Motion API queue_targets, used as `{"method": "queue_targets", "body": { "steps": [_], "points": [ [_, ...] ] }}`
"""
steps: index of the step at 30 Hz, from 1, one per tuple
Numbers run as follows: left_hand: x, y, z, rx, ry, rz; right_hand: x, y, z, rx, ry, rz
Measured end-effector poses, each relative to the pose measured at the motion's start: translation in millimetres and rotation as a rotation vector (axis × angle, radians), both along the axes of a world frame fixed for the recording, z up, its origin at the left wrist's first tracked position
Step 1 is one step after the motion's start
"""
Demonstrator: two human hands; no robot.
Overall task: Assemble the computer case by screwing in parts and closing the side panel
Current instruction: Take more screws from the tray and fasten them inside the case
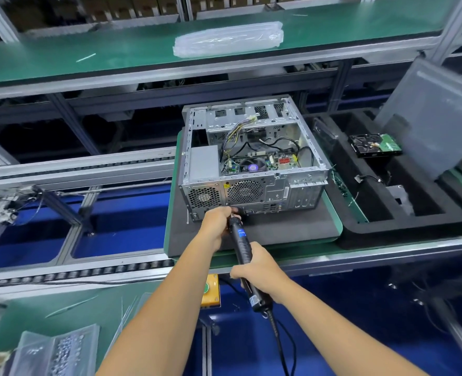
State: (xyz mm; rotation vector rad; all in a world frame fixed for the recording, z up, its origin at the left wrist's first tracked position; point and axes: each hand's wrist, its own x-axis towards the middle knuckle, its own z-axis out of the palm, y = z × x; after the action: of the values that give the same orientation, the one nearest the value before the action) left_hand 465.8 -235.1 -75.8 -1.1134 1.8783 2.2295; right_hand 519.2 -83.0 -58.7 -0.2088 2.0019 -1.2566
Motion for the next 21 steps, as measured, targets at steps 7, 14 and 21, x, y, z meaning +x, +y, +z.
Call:
{"method": "queue_targets", "body": {
  "steps": [7,14,21],
  "points": [
    [-6.1,-4.0,-6.2,-0.046,-0.006,-0.049,-5.0,0.4,-3.9,0.011,0.010,0.005],
    [-5.6,-2.9,-9.6,-0.033,0.009,-0.034,-3.5,-2.6,-8.1,0.020,0.013,-0.013],
    [-1.8,-1.3,-9.5,-0.054,0.025,-0.006,-3.3,-1.6,-7.7,0.026,0.032,-0.003]
  ]
}}
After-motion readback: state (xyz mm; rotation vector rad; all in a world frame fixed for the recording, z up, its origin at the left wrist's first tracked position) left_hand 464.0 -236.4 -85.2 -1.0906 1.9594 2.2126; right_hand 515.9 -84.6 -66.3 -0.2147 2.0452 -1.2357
